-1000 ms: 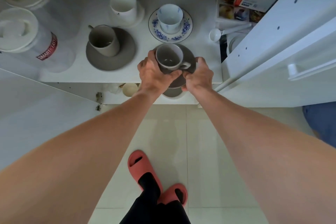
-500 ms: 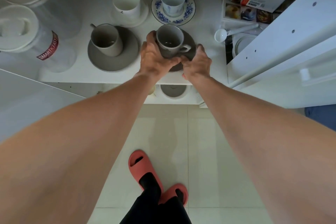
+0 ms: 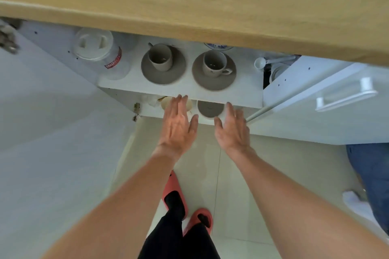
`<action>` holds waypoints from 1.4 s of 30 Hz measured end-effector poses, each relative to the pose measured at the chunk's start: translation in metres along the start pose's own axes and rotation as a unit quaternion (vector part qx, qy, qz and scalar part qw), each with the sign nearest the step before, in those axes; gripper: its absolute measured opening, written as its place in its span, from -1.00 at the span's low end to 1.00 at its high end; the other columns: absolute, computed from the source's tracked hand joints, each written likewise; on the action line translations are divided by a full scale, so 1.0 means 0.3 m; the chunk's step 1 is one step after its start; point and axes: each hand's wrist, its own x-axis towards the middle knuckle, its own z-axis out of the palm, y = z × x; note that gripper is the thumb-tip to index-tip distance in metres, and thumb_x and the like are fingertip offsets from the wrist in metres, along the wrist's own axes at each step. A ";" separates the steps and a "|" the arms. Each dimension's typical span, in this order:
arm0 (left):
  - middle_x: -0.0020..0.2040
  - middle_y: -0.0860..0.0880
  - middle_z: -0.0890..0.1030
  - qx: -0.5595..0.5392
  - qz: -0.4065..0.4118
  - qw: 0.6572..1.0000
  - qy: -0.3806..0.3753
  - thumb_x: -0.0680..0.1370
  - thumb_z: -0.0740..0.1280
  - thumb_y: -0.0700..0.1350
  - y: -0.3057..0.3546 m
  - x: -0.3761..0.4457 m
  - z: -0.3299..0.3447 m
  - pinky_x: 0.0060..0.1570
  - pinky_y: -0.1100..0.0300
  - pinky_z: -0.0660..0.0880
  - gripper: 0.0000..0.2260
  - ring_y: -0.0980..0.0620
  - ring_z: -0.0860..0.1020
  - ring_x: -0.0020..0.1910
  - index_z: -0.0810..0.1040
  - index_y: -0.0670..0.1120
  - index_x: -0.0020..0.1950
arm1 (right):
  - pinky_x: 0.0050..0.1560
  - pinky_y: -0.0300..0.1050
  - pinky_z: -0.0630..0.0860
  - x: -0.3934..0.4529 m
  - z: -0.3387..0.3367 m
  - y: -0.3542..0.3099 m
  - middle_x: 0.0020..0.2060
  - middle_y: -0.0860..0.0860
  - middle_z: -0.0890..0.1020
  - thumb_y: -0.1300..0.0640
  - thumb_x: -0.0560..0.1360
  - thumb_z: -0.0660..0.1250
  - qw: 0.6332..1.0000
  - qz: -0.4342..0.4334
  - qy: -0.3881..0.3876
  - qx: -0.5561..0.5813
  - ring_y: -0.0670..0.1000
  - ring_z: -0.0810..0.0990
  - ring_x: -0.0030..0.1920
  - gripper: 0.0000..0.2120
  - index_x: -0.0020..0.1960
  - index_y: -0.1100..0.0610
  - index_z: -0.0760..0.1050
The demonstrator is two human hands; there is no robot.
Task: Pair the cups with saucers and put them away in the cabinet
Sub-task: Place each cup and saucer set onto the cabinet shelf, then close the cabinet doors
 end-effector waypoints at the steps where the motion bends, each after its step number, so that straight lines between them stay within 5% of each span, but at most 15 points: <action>1: 0.55 -0.18 0.18 0.008 -0.013 1.000 -0.007 0.63 0.15 0.00 -0.011 -0.061 -0.021 0.52 -0.05 0.09 -0.47 -0.11 0.07 0.56 0.11 -0.17 0.54 | 0.25 0.17 0.45 -0.054 -0.005 -0.011 0.36 0.20 0.38 -0.04 0.63 0.19 1.000 -0.007 -0.012 -0.010 0.24 0.44 0.30 -0.44 0.56 0.08 0.12; 15: 0.58 -0.16 0.08 0.050 -0.226 0.970 0.074 0.65 0.09 -0.01 -0.154 -0.751 -0.534 0.54 0.02 -0.11 -0.49 -0.09 -0.02 0.58 0.12 -0.17 0.56 | 0.46 0.15 0.19 -0.755 -0.047 -0.407 0.55 0.24 0.16 -0.11 0.64 0.13 0.966 -0.219 -0.086 -0.107 0.24 0.23 0.48 -0.41 0.60 0.08 0.11; 25: 0.57 -0.18 0.12 0.158 -0.320 0.913 0.197 0.59 -0.01 0.06 -0.430 -1.151 -0.997 0.53 -0.04 -0.04 -0.46 -0.15 0.05 0.57 0.21 -0.17 0.52 | 0.45 0.17 0.19 -1.120 0.010 -0.831 0.57 0.23 0.13 -0.12 0.64 0.12 0.911 -0.375 -0.100 -0.141 0.25 0.21 0.48 -0.40 0.60 0.08 0.11; 31: 0.56 -0.19 0.16 0.206 -0.339 0.903 0.166 0.61 0.15 0.01 -0.641 -1.290 -1.131 0.50 -0.12 0.11 -0.45 -0.20 0.15 0.54 0.15 -0.15 0.56 | 0.49 0.16 0.12 -1.292 0.082 -1.011 0.58 0.23 0.08 -0.13 0.64 0.11 0.894 -0.411 -0.093 -0.152 0.24 0.18 0.51 -0.39 0.61 0.08 0.08; 36: 0.41 -0.10 0.40 0.203 -0.291 0.924 0.143 0.58 0.24 -0.05 -0.714 -1.333 -1.139 0.22 -0.09 0.39 -0.45 -0.18 0.48 0.20 0.17 -0.08 0.55 | 0.48 0.17 0.14 -1.382 0.161 -1.074 0.57 0.24 0.10 -0.11 0.64 0.13 0.901 -0.400 -0.087 -0.145 0.25 0.18 0.52 -0.39 0.61 0.08 0.09; 42: 0.11 -0.04 0.52 0.221 -0.205 0.941 0.154 0.58 0.22 -0.03 -0.689 -1.382 -1.122 -0.10 -0.02 0.46 -0.51 -0.13 0.50 -0.14 0.25 0.03 0.52 | 0.48 0.17 0.18 -1.457 0.206 -0.972 0.57 0.24 0.11 -0.10 0.64 0.16 0.930 -0.329 -0.089 -0.140 0.25 0.20 0.51 -0.39 0.61 0.09 0.10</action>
